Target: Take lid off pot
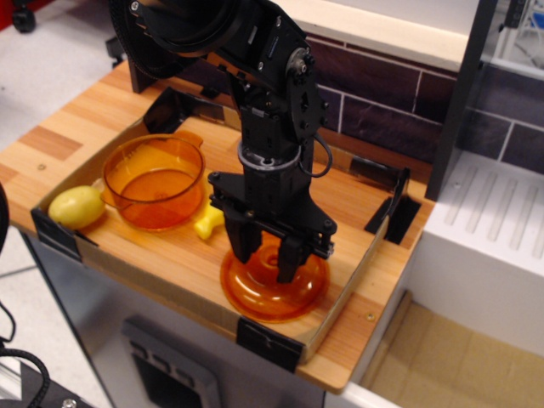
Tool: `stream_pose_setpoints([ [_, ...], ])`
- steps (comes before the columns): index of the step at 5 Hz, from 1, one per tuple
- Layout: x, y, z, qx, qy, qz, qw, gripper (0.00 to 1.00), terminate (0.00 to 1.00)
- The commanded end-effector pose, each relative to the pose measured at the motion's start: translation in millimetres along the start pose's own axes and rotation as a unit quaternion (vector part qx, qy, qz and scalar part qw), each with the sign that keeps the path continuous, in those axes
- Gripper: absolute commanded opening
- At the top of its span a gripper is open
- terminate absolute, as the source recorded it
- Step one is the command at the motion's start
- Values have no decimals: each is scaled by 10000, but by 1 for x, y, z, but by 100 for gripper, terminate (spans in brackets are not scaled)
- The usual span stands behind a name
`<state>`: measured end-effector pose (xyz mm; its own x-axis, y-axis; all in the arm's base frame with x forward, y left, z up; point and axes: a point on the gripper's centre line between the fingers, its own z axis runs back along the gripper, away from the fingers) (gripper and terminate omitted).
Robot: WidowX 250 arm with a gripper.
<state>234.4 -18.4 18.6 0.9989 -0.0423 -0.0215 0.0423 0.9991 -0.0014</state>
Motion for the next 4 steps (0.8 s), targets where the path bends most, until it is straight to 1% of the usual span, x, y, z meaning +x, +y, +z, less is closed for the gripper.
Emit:
stream_pose_setpoints([
  [1,14,8,32,-380,-150,62,9991,100,0],
  [2,14,3,64,-578,-271,112,9979,100,0],
  [3,20,8,94,-683,-553,338,9956,100,0],
  [4,30,32,111,-581,-786,586,9935,100,0],
])
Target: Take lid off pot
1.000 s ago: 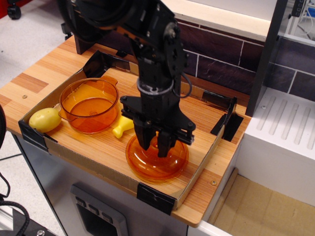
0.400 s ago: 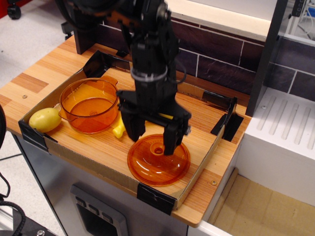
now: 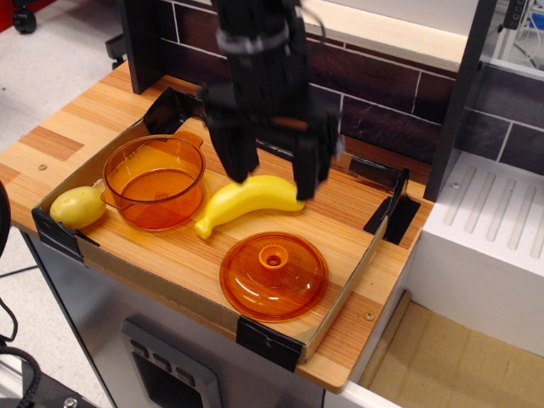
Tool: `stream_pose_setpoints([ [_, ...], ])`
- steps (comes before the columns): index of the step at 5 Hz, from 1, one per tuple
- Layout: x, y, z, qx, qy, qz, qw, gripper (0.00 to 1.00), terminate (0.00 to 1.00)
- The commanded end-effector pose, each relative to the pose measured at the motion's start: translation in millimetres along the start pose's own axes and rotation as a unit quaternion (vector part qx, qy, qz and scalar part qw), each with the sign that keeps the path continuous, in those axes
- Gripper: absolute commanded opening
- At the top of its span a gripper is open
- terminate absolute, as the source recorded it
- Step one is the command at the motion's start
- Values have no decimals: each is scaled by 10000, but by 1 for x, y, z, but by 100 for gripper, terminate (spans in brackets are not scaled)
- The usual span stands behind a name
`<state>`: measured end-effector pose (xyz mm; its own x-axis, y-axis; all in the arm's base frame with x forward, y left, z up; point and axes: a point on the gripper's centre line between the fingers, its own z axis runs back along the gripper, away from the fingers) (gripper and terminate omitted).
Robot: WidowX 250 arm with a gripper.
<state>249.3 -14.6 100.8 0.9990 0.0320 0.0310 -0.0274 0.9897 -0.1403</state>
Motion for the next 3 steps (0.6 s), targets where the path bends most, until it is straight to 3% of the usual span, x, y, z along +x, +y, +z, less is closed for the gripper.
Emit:
stream_pose_setpoints([
  [1,29,46,44,278,-614,366,9971,100,0],
  [2,29,46,44,278,-614,366,9971,100,0],
  [3,29,46,44,278,-614,366,9971,100,100],
])
